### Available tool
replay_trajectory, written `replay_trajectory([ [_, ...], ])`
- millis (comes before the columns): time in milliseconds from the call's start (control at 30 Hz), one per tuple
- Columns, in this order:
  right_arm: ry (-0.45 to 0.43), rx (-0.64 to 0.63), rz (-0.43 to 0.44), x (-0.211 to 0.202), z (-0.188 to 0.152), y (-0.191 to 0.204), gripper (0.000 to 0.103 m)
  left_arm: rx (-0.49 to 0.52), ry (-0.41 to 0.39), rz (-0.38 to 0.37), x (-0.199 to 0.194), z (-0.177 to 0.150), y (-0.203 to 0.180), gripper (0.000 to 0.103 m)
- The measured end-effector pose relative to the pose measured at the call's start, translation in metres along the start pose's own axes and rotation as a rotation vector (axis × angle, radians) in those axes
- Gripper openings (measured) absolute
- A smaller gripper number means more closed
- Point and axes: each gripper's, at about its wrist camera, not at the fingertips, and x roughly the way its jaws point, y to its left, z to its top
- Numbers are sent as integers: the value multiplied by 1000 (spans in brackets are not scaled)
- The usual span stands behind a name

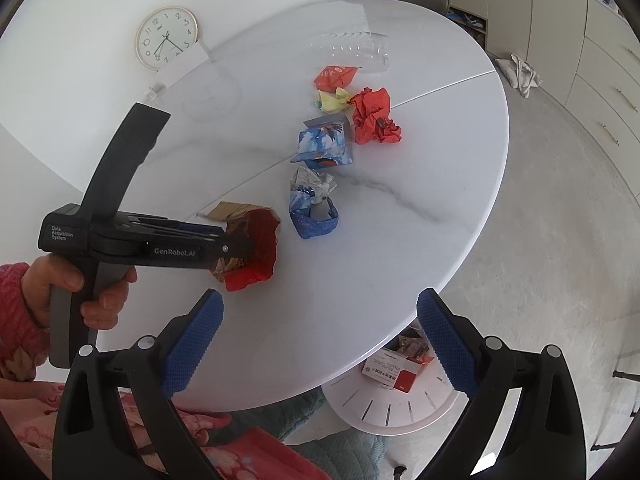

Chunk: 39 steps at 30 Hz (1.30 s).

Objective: Collect trash
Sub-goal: 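Pull the red paper with cardboard off with the right tool while the left tool holds the brown wrapper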

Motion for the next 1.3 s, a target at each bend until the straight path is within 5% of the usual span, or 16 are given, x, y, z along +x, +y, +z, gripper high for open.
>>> replay_trajectory([
  [267, -1, 21, -8, 0, -4, -8, 97, 44, -3, 55, 13, 0, -17, 68],
  [433, -8, 30, -14, -2, -6, -12, 97, 43, -25, 46, 9, 1, -16, 45],
  [767, -10, -24, 1, 8, 4, 2, 94, 87, -74, 16, -15, -12, -4, 31],
  [1033, -9, -218, 16, 37, 40, 29, 78, 61, -82, -33, -18, -22, 14, 29],
  [1300, 88, -520, -15, 77, 55, 70, 68, 44, -95, -66, -23, -21, 30, 29],
])
